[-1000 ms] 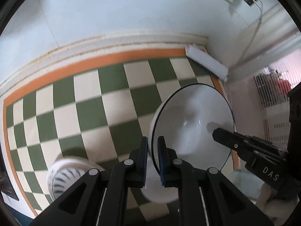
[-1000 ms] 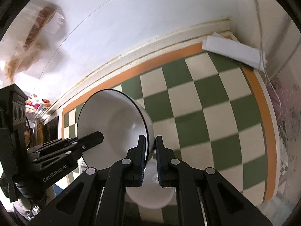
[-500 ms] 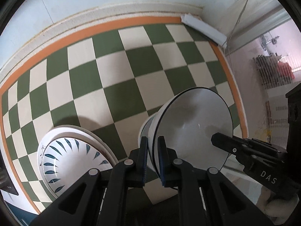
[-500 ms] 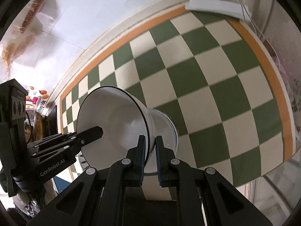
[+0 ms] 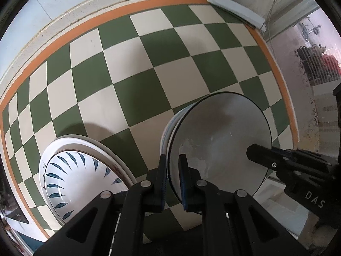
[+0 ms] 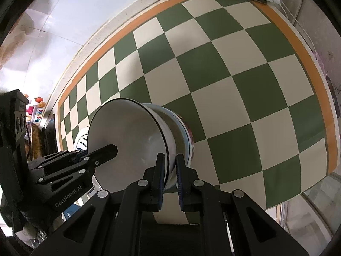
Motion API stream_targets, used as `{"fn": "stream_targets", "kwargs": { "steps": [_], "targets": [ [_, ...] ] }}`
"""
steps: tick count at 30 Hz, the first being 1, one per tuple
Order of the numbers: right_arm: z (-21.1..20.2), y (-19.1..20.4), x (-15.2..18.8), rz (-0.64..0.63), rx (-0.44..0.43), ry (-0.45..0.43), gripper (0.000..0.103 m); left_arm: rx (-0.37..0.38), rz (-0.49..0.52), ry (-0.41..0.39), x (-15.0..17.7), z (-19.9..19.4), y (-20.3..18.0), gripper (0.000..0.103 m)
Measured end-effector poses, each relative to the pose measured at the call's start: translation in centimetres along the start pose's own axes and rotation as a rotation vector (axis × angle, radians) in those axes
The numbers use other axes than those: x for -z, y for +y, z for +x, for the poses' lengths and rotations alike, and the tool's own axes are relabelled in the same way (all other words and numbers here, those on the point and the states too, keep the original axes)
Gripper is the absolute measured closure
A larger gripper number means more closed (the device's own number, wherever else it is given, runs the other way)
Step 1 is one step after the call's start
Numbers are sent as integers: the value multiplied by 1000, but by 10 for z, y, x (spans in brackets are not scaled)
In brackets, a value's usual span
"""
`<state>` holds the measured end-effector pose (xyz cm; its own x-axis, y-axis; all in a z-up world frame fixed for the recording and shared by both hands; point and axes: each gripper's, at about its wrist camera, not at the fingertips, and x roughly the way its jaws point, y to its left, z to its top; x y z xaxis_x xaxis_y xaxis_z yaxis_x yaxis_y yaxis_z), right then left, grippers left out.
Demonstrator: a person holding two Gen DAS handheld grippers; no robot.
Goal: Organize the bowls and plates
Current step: 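Lift the bowl stack with both grippers and lower it beside the plates, then open both grippers and release the bowl stack on the cloth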
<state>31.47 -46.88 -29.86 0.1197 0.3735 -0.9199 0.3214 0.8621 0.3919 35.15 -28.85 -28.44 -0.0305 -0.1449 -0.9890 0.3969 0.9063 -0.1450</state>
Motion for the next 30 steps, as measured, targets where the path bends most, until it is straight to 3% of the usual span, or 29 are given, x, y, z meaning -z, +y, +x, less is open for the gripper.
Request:
{"fn": "stream_targets", "kwargs": {
  "steps": [18, 27, 30],
  "targets": [
    [12, -2, -8, 22, 13, 30, 86, -43, -3, 11, 1, -2, -3, 93],
    [-22, 6, 2, 8, -15, -25, 84, -34, 4, -32, 4, -39, -6, 91],
    [-38, 10, 11, 4, -14, -54, 78, -32, 16, -66, 7, -60, -8, 87]
  ]
}}
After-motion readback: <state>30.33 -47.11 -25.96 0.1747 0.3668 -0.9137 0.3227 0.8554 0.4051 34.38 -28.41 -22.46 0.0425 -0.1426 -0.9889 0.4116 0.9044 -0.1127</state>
